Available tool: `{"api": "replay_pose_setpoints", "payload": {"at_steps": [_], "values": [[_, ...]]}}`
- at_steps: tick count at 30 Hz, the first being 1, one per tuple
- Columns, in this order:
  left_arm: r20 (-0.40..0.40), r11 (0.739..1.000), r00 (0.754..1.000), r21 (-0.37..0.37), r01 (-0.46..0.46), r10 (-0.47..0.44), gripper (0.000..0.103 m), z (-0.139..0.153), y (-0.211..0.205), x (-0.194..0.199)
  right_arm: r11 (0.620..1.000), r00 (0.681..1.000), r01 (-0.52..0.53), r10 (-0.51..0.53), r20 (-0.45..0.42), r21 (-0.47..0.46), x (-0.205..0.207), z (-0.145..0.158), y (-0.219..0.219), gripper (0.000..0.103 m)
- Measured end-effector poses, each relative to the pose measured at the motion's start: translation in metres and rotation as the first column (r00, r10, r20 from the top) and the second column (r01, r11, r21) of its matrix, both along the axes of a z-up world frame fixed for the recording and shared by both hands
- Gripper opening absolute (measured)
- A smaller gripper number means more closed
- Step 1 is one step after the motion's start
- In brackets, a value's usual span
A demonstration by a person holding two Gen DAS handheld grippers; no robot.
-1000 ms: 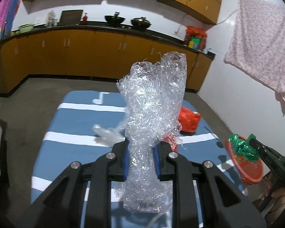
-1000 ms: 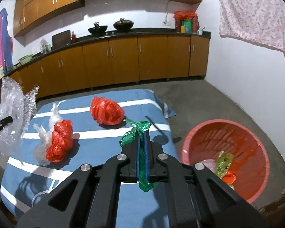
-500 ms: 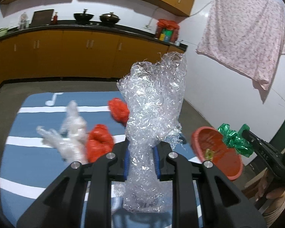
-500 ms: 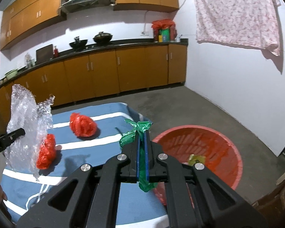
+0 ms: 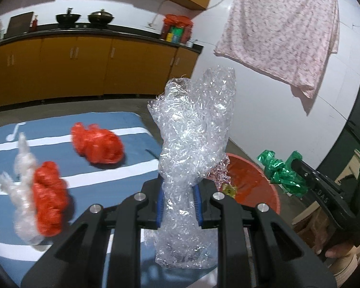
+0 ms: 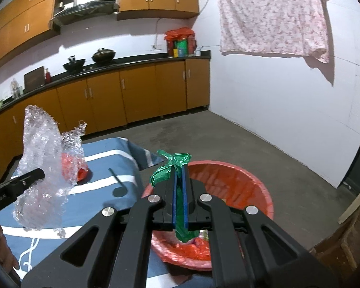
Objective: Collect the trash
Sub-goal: 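Carry the bubble wrap and green bag over the basket and open both tools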
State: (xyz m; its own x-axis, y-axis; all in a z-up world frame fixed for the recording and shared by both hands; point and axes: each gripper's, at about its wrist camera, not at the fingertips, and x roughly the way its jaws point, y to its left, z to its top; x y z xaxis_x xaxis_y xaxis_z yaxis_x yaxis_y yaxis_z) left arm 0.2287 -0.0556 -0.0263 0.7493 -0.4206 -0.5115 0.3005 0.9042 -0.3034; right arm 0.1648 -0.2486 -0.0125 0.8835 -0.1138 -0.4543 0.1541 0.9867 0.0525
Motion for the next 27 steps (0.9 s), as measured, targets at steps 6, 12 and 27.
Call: {"api": "replay_pose_setpoints", "payload": {"at_steps": [6,12,27], "values": [[-0.015,0.998,0.998,0.001,0.068,-0.068,0.021,-0.009,-0.036,0.014,0.998,0.999,0.053,-0.053,0.004,0.016,0.0,-0.005,-0.023,0.004],[-0.023,0.992,0.992,0.008,0.126,-0.126,0.021,-0.018,-0.068,0.03,0.994,0.995,0.104,-0.104,-0.001,0.043,0.007,-0.012,-0.044,0.004],[-0.073,0.969,0.966,0.001,0.247,-0.246,0.022,-0.051,-0.135,0.068,0.98,0.986,0.161,-0.164,0.01,0.113,0.024,-0.026,-0.073,0.005]]}}
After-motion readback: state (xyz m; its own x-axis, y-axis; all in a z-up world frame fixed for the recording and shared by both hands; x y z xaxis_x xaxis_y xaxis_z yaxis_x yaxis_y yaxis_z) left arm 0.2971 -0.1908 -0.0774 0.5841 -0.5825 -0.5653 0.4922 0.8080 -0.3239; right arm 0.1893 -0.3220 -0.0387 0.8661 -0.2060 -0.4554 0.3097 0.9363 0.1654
